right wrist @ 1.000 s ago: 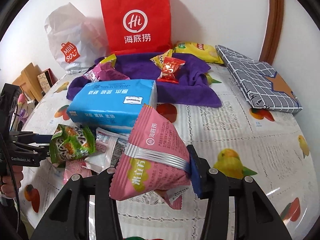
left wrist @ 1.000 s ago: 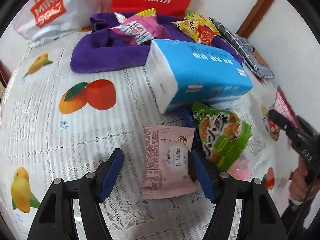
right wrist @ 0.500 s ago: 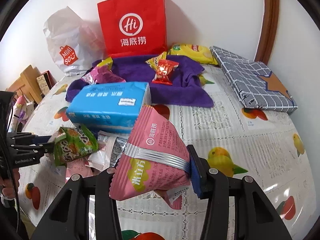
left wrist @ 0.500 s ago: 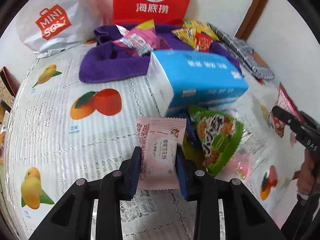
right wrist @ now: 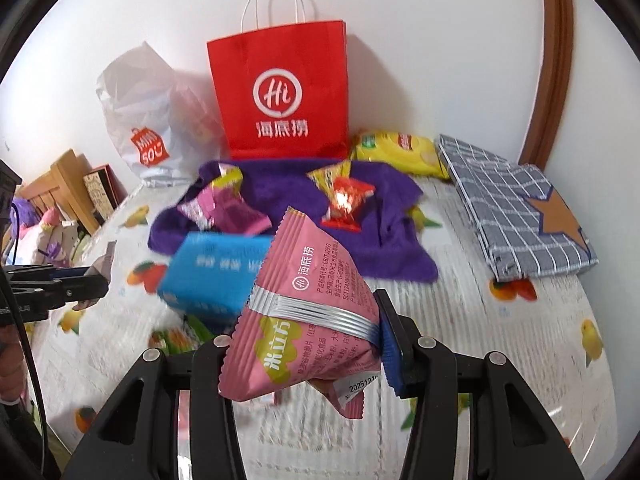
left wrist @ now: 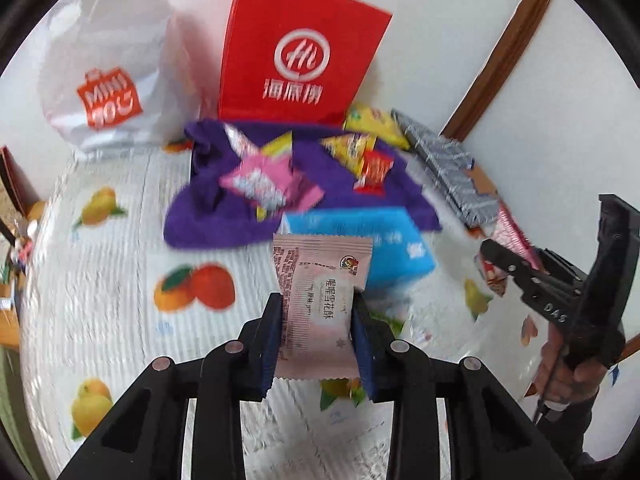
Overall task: Organize snacks
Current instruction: 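Carry the pink triangular pack and small pink packet over the purple towel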
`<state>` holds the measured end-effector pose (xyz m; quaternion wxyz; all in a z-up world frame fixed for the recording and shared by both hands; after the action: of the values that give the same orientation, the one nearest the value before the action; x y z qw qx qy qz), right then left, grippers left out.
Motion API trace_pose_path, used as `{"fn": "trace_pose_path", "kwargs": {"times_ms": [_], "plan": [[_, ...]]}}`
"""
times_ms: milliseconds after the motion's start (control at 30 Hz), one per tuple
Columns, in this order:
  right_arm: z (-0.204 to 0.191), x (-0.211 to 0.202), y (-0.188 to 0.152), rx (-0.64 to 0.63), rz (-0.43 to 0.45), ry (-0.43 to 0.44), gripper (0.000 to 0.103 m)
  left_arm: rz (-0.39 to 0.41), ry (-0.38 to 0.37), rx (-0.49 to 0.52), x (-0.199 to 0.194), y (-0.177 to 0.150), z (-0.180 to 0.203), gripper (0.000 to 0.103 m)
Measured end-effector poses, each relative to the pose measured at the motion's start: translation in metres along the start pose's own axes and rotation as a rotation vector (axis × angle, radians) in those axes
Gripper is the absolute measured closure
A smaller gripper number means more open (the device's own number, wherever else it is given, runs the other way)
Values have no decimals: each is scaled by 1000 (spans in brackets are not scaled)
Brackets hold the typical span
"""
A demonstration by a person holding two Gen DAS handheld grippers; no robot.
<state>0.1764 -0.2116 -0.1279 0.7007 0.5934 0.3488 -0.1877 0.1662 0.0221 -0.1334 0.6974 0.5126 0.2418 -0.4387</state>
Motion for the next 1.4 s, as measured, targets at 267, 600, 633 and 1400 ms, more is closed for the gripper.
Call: {"fn": "trace_pose_path", "kwargs": {"times_ms": [267, 600, 633, 1400], "plan": [[0, 19, 58, -28, 44, 4, 56, 70, 12, 16, -8, 64, 16, 72], [7, 50, 117, -48, 85, 19, 56, 97, -6, -17, 18, 131, 16, 72], [8, 54, 121, -47, 86, 25, 56, 94, -10, -23, 22, 137, 14, 72], [16, 157, 136, -104, -15, 84, 56, -19, 25, -104, 125, 177, -20, 72]]}}
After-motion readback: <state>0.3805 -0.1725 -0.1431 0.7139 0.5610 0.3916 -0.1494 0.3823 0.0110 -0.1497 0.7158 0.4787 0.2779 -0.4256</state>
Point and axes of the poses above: each gripper's, at about its wrist camera, not at the fingertips, and x roughly the way its jaws point, z to its right, y to its top, the point moved 4 cm from there along x, roughly the way its jaws point, and after that the axes turned 9 degrees about -x, right-handed, at the moved point
